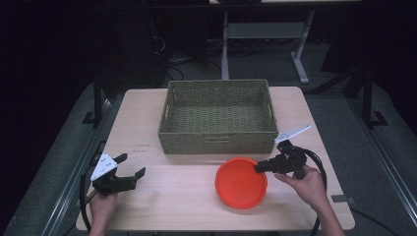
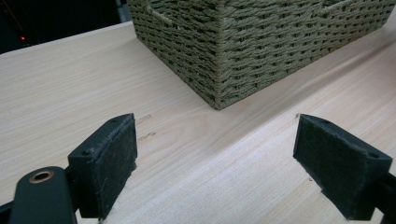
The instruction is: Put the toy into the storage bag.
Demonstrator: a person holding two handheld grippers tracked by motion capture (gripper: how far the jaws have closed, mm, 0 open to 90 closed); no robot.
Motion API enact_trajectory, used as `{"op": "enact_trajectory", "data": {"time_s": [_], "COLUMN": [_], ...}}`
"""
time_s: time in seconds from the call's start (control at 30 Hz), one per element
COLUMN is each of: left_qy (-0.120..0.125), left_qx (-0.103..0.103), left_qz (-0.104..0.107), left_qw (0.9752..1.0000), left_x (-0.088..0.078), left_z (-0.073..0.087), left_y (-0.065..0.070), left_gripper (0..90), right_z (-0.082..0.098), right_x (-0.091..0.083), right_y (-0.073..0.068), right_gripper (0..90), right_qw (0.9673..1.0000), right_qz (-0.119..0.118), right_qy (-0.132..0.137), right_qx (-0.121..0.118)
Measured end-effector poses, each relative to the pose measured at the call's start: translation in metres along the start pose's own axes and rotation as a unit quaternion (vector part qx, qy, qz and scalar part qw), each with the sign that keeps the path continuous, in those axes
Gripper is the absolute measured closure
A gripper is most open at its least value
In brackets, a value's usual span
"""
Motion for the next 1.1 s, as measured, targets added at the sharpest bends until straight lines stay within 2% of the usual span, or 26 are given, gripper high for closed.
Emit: {"op": "enact_trajectory", "data": {"time_s": [0.13,0.23,0.37,0.67,0.87,1.1], "left_qy": [0.0,0.0,0.001,-0.004,0.0,-0.001], "left_qx": [0.001,-0.001,0.0,0.004,-0.002,0.005], "left_qz": [0.0,-0.001,0.0,0.001,0.001,0.0], "left_qw": [1.0,1.0,1.0,1.0,1.0,1.0], "left_x": [0.0,0.0,0.0,0.0,0.0,0.0], "left_z": [0.0,0.0,0.0,0.0,0.0,0.0], "left_y": [0.0,0.0,0.0,0.001,0.001,0.0], "left_gripper": [13.0,13.0,13.0,13.0,13.0,13.0], "right_z": [-0.004,-0.01,-0.016,-0.031,-0.05,-0.068], "right_x": [-0.007,-0.015,-0.021,-0.034,-0.045,-0.053], "right_y": [-0.002,-0.004,-0.007,-0.012,-0.018,-0.021], "right_gripper": [81.9,81.9,81.9,81.9,81.9,81.9], "right_qw": [0.9998,0.9997,0.9993,0.9989,0.9986,0.9979], "right_qz": [-0.003,0.007,0.007,0.016,0.022,0.025], "right_qy": [0.018,0.024,0.037,0.045,0.048,0.06], "right_qx": [0.003,0.002,0.001,0.001,-0.006,-0.007]}}
Point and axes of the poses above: each handheld gripper's, and its own axes: x roughly forward along the jaws, z roughly out of its underside, y roughly to its right, the point moved 2 cm from there along x, roughly forward along the jaws, and after that the axes turned 9 degrees about -z, right-handed, at the moved point
